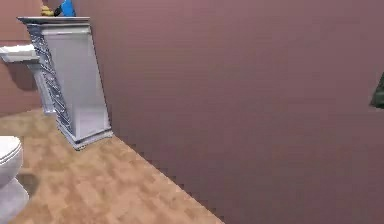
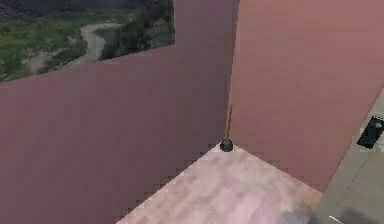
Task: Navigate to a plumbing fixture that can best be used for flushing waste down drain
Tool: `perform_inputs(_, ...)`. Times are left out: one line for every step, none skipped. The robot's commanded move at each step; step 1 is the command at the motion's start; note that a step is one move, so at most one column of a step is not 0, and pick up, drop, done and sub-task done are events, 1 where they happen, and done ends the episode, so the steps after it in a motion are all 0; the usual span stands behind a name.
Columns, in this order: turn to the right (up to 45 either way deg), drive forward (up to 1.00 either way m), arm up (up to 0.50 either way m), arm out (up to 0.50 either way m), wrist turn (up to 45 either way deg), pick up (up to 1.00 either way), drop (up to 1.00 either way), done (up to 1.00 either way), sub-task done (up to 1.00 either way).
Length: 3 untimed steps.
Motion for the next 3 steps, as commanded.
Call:
perform_inputs(0.0, 0.7, 0.0, 0.0, 0.0, 0.0, 0.0, 0.0, 0.0)
perform_inputs(-45.0, 0.0, 0.0, 0.0, 0.0, 0.0, 0.0, 0.0, 0.0)
perform_inputs(-3.0, 0.0, 0.0, 0.0, 0.0, 0.0, 0.0, 0.0, 0.0)
